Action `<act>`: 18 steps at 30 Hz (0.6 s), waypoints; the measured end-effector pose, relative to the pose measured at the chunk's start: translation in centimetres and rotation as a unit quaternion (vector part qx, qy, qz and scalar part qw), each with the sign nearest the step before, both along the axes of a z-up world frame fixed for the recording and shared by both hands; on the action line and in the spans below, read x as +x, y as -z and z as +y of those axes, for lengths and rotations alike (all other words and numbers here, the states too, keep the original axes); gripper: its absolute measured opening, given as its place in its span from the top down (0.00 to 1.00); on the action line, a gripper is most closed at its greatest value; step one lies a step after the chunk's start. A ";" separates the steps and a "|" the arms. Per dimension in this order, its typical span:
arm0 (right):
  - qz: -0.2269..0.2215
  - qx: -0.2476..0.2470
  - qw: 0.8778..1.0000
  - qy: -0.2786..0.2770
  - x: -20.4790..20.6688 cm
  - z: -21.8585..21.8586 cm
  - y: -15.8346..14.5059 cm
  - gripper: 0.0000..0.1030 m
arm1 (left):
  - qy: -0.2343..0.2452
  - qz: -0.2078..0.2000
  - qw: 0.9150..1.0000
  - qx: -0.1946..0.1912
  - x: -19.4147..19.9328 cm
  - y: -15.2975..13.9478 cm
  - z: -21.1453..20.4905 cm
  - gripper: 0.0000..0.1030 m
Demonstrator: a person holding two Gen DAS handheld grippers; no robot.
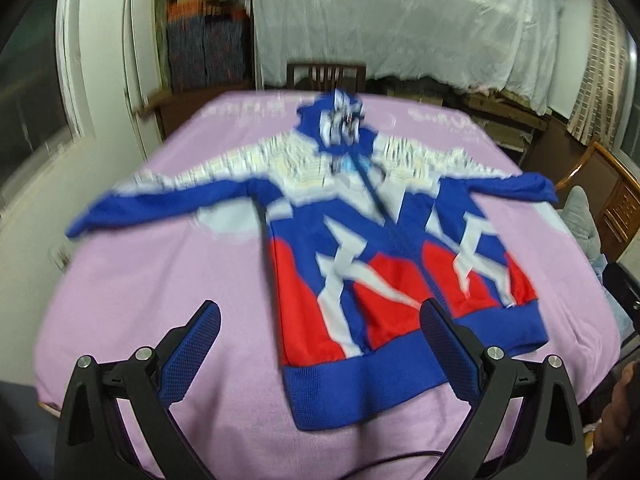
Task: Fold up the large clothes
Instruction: 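Move both tools down to the hoodie's sleeve and hem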
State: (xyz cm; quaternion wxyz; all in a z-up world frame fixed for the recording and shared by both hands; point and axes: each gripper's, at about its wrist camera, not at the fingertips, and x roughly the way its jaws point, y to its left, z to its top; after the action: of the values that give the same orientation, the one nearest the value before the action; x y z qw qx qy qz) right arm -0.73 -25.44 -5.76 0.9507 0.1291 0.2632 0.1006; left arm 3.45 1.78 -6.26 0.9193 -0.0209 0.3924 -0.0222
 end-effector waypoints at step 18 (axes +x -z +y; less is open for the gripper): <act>0.181 0.027 0.980 -0.075 5.8 -1.0 9.9 0.85 | 0.007 0.078 0.997 0.003 3.1 6.5 3.0 0.74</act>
State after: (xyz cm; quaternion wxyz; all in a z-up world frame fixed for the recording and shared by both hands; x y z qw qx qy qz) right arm 5.05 -26.43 -15.64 0.8732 0.1506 0.4375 0.1532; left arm 6.54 4.81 -12.72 0.8855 -0.0172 0.4636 -0.0257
